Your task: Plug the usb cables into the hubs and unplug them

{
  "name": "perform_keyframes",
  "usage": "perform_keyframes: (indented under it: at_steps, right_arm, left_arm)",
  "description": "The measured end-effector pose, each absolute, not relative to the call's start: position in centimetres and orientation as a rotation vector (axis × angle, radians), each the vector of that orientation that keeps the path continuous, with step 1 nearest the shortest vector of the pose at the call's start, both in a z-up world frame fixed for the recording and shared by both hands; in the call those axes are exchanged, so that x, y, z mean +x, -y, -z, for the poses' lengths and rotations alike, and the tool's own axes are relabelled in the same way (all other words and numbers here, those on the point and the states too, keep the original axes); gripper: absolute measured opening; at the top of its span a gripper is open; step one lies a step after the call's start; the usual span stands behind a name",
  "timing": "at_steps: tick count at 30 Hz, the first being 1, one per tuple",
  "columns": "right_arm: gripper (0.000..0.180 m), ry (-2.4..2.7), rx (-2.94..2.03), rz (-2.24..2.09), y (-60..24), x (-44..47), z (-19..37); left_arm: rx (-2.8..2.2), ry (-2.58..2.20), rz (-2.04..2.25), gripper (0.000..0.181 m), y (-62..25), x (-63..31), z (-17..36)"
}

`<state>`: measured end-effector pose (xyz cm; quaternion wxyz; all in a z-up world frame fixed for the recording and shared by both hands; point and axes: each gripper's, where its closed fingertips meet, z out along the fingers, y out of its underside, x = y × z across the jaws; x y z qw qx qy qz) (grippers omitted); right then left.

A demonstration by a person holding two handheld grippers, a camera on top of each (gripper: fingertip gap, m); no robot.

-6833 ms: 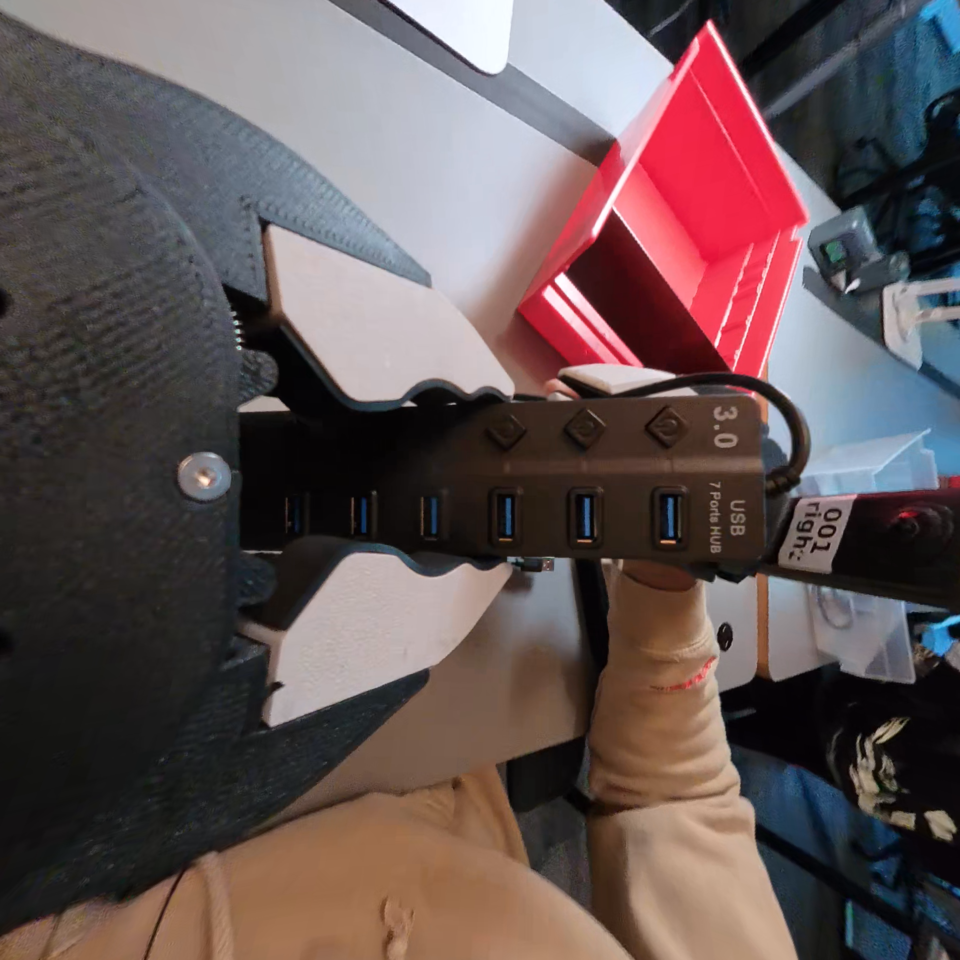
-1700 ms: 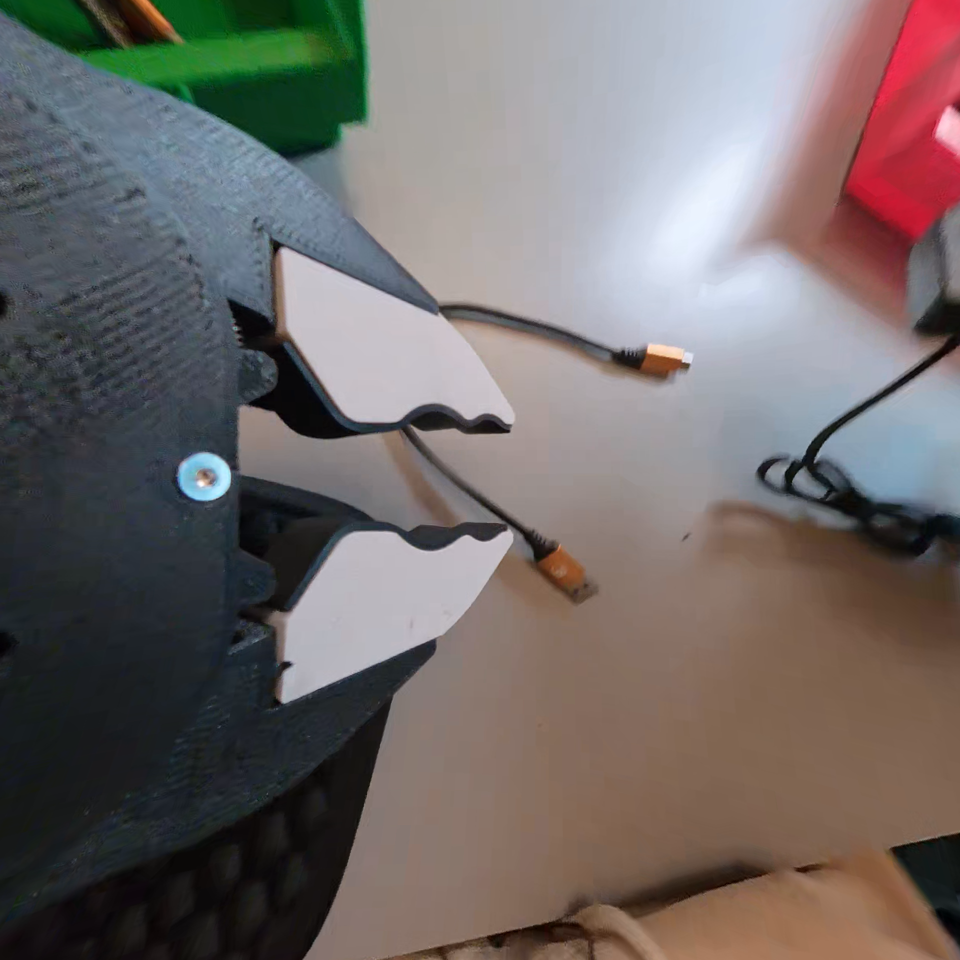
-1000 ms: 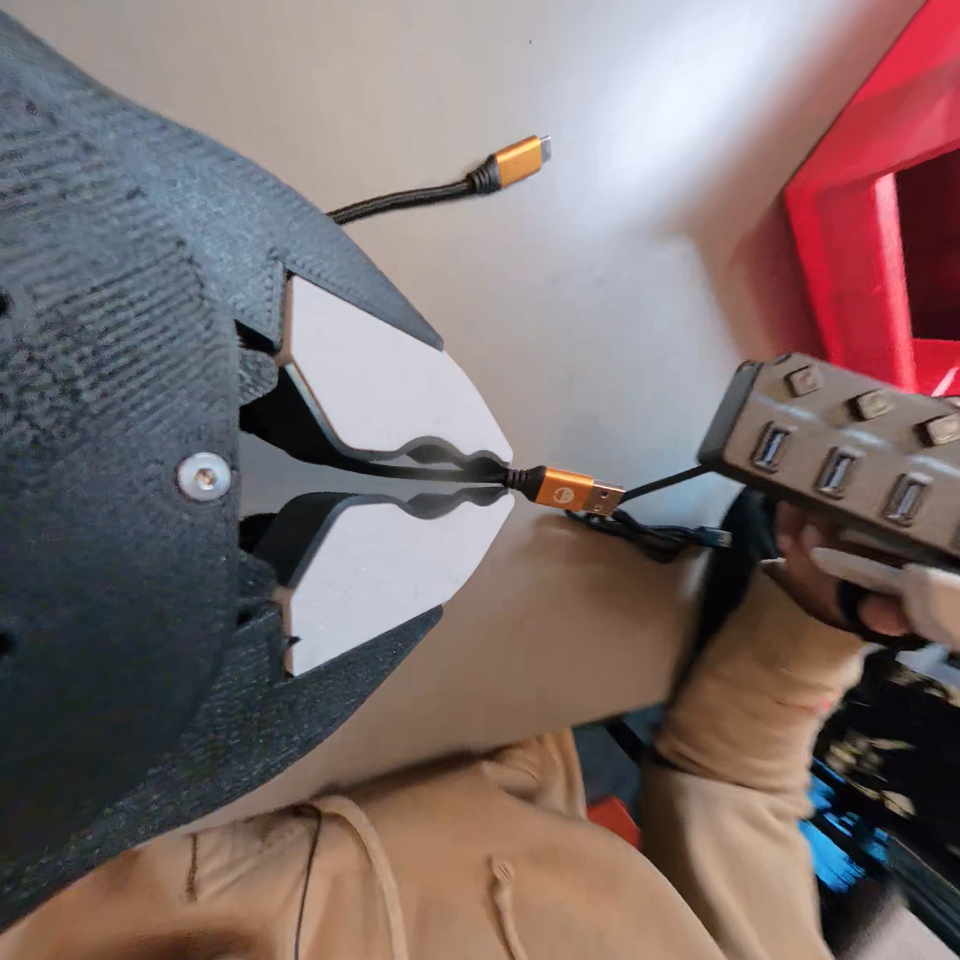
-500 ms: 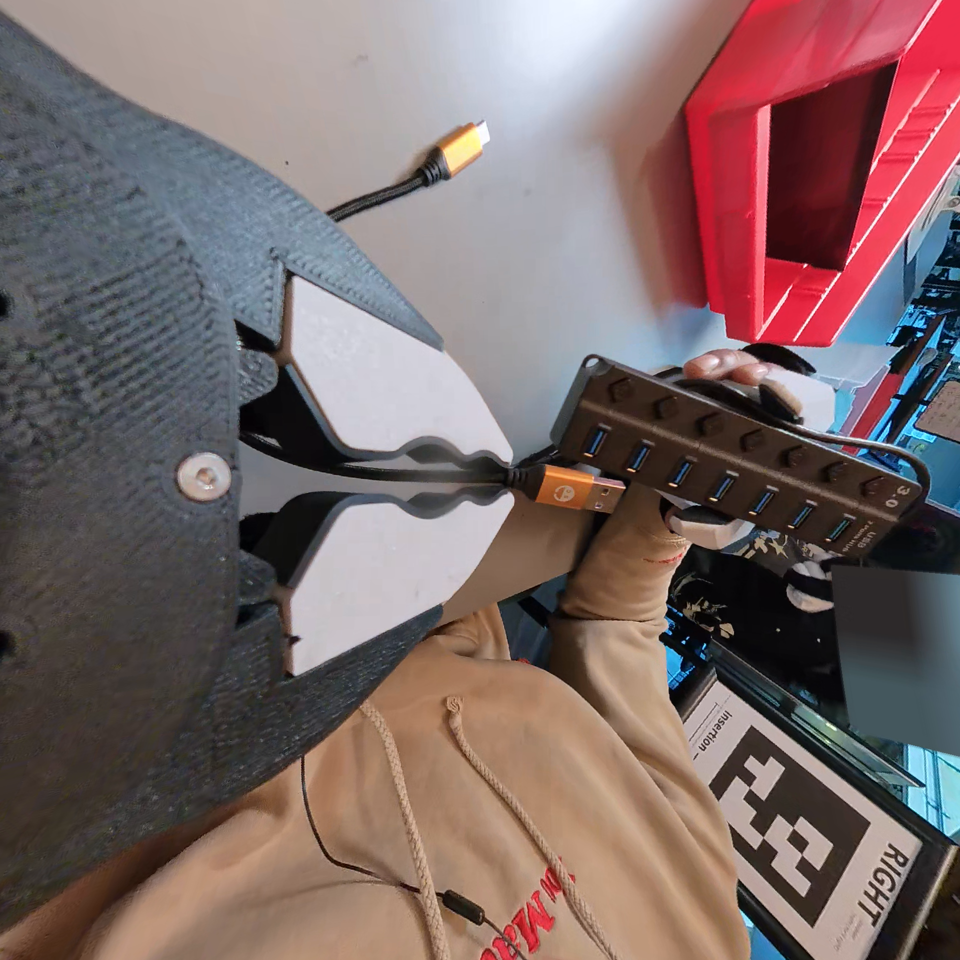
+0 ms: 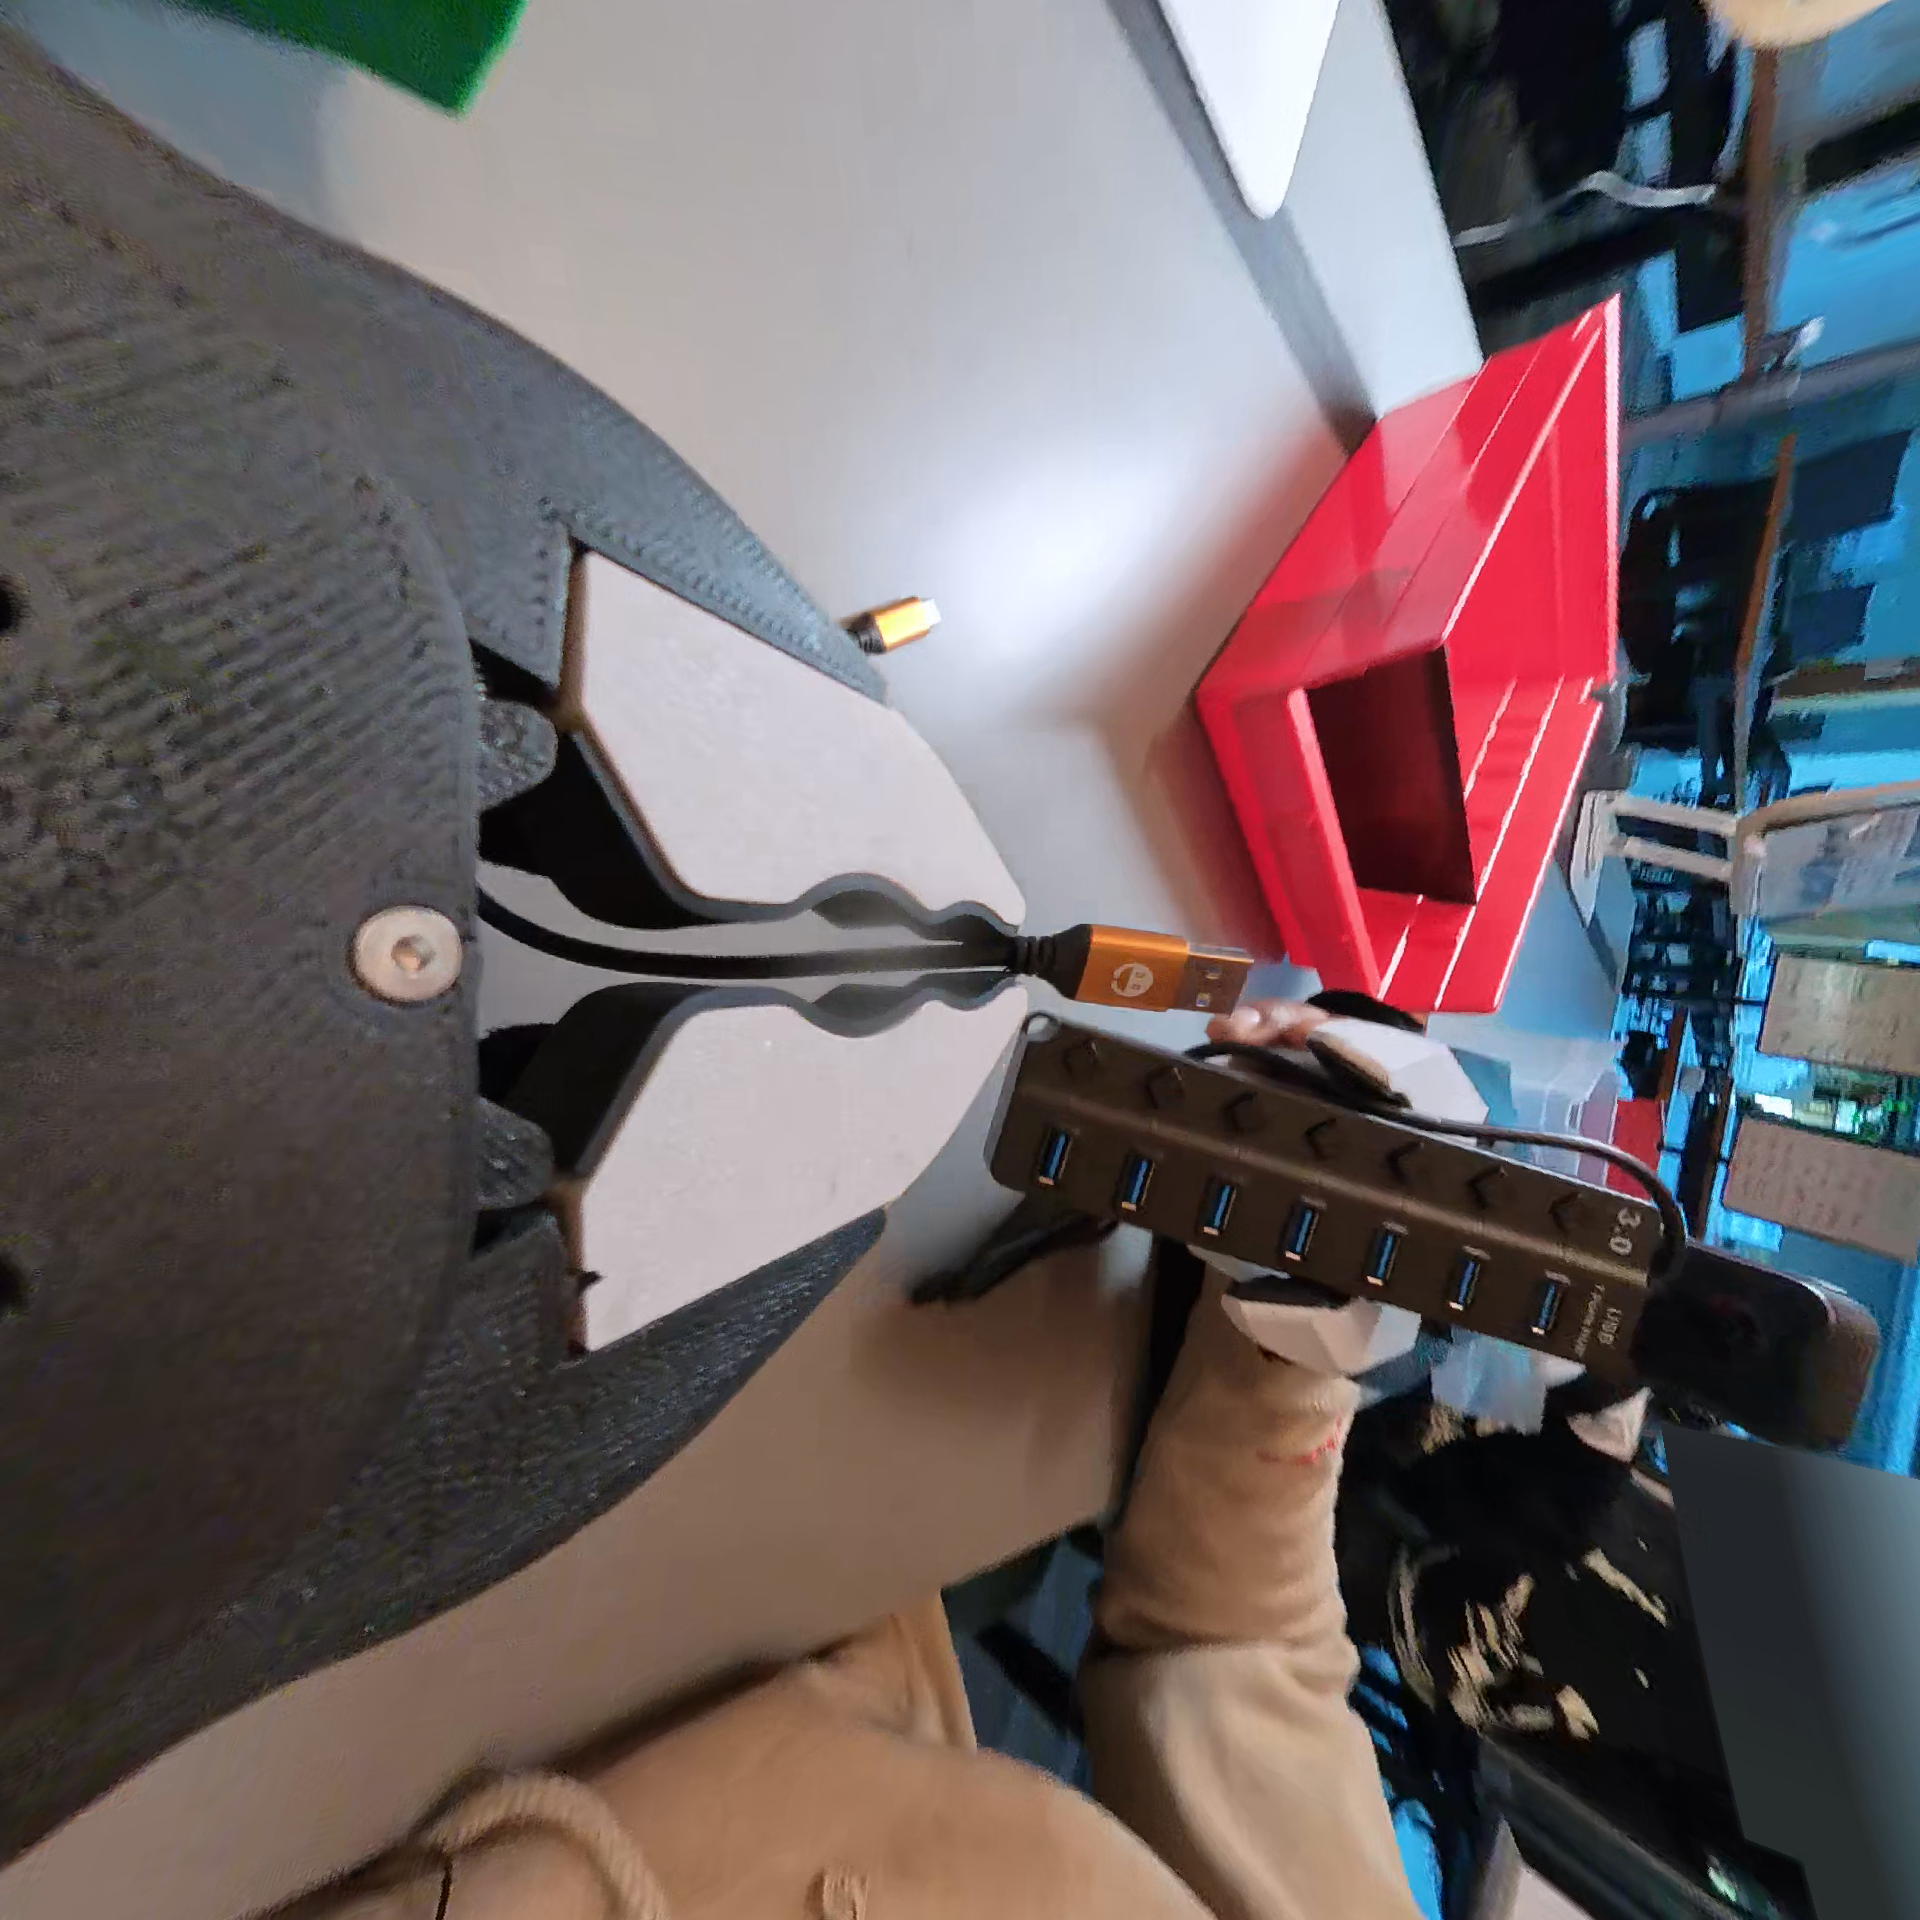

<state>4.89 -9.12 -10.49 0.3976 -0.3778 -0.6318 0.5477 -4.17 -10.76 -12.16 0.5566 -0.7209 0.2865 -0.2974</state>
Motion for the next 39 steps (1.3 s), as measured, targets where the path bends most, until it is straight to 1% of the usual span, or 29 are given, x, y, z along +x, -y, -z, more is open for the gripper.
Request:
perform_keyframes:
  at_steps: [7,15,18,20,23,24,27,30,34,36,39]
  right_arm:
    - [0.063,1.605,-0.966,-1.377,9.1,4.8,10.7]
    - [0.061,1.607,-0.99,-1.353,8.8,4.5,11.1]
    - [0.063,1.601,-1.005,-1.339,8.5,4.4,11.2]
    - [0.061,1.594,-1.013,-1.332,8.4,4.4,11.2]
    - [0.061,1.589,-1.022,-1.324,8.1,4.4,11.2]
    - [0.061,1.587,-1.024,-1.323,8.1,4.4,11.1]
    - [0.061,1.581,-1.028,-1.319,7.9,4.5,11.1]
    - [0.061,1.576,-1.036,-1.315,7.8,4.5,11.1]
    - [0.061,1.576,-1.04,-1.316,7.7,4.5,11.1]
    - [0.061,1.575,-1.041,-1.317,7.7,4.5,11.1]
    - [0.061,1.576,-1.044,-1.316,7.7,4.5,11.1]
  left_arm:
    - [-1.62,-0.758,0.451,0.005,10.9,-4.0,11.3]
    - [-1.452,-0.88,-0.016,0.005,10.9,-4.4,10.2]
    - [-1.467,-0.941,-0.17,0.004,10.5,-4.6,11.2]
    - [-1.556,-1.012,-0.208,0.004,10.1,-4.5,13.3]
    - [-1.746,-1.108,-0.146,0.006,10.1,-4.0,17.2]
    - [-1.767,-1.121,-0.112,0.01,10.3,-3.7,17.8]
    - [-1.789,-1.066,0.058,0.018,10.6,-3.2,17.5]
    - [-1.89,-0.893,0.252,0.039,10.0,-4.7,17.2]
    - [-1.927,-0.674,0.521,0.054,9.5,-7.0,16.5]
    - [-1.904,-0.612,0.687,0.066,9.9,-7.5,15.7]
    - [-1.873,-0.525,0.779,0.068,9.8,-9.1,14.6]
